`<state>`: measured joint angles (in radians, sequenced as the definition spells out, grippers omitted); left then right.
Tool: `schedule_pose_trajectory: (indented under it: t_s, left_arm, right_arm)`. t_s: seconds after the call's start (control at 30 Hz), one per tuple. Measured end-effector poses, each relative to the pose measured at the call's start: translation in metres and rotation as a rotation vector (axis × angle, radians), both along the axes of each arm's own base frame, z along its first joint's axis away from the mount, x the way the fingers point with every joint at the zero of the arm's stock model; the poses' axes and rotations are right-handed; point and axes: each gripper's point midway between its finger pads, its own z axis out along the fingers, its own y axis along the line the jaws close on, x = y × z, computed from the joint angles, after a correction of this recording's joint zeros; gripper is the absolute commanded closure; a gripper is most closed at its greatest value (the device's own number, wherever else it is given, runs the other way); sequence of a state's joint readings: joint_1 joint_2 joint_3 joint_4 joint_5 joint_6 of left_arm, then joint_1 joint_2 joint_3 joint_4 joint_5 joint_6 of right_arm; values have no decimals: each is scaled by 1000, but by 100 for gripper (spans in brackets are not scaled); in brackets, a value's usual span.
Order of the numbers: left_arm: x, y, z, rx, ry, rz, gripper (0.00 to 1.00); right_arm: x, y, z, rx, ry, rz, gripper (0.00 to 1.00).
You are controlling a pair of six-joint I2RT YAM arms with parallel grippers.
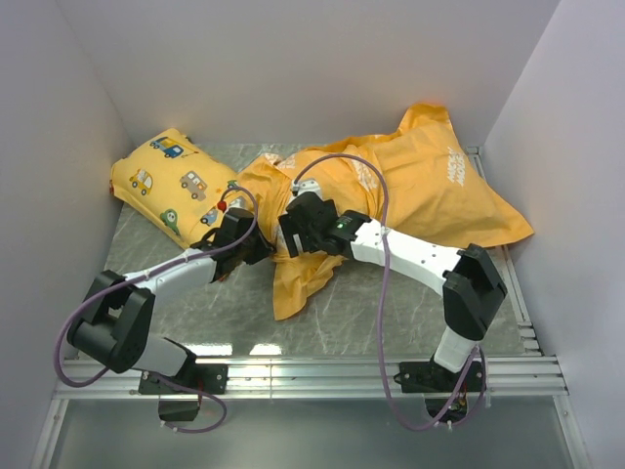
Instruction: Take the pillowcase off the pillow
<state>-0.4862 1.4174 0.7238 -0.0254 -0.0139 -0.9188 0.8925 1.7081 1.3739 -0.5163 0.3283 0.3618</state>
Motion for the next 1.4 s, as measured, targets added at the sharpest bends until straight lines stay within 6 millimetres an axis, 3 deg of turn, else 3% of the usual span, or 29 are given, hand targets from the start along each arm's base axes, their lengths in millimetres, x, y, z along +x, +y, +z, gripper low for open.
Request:
schedule_pose_trajectory:
  t_s: [0.07,0.13,0.17,0.23,0.27,0.33,0.43,0.47,0.5,0.57,0.6,0.7,0.77,0.93,1.03,1.23,1.4]
  left_arm:
    - [0,0,1,0,-2,0,100]
    - [0,0,2,1,-6,-2,100]
    - [0,0,3,2,-10,-5,100]
    - [-1,1,5,5,-17,-10,100]
    - [-1,1,6,6,-20,-12,99]
    - [-2,1,9,8,-28,-18,98]
    - [-3,1,13,18,-33,-29,92]
    - [-2,1,15,20,-35,-32,80]
    - [-1,0,18,21,-40,-36,80]
    - [1,-2,25,28,-48,-48,66]
    - [2,-4,29,28,-56,-54,54]
    - [7,-14,51,14,-90,-71,36]
    - [7,-22,67,7,-112,-81,30]
    - [-11,-41,87,-25,-118,-54,27]
    - [-25,-39,77,-55,-73,12,28]
    - [-46,-22,38,-67,55,149,26]
    - [-54,-21,44,-101,59,183,19]
  right_arm:
    - [1,1,0,3,-2,-2,10]
    - [5,5,0,6,-4,-8,23]
    - [8,7,-2,3,-6,-12,49]
    - [14,10,-8,-9,-4,-25,72]
    - [16,10,-11,-9,3,-32,89]
    - [19,10,-17,1,20,-41,100]
    - [21,11,-14,45,36,-45,100]
    - [22,12,-13,58,39,-44,100]
    - [23,12,-12,69,42,-45,100]
    - [24,13,-11,95,42,-47,100]
    - [23,12,-10,107,43,-48,100]
    - [21,12,-8,138,44,-49,100]
    - [22,13,-7,151,45,-53,100]
    - [24,14,-7,169,46,-64,100]
    - [24,14,-7,181,45,-69,100]
    - [24,14,-6,200,44,-78,100]
    - [24,14,-5,213,43,-78,100]
